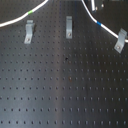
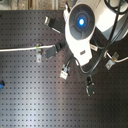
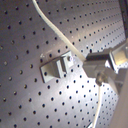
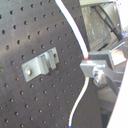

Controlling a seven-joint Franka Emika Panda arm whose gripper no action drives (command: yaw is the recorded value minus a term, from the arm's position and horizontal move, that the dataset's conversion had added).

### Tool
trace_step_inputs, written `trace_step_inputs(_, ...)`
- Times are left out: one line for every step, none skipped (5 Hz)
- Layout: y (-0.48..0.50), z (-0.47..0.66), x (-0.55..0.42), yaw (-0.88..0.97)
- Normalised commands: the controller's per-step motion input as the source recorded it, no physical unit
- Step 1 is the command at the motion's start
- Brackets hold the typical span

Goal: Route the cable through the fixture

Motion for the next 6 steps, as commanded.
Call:
trace_step_inputs(-0.025, 0.66, -0.479, 0.35)
trace_step_inputs(-0.024, 0.63, -0.441, 0.40)
trace_step_inputs(0.127, 0.59, -0.401, 0.42)
trace_step_inputs(0.457, 0.31, -0.107, 0.15)
trace_step_inputs(0.169, 0.31, -0.051, 0.00)
trace_step_inputs(0.002, 0.40, 0.000, -0.14)
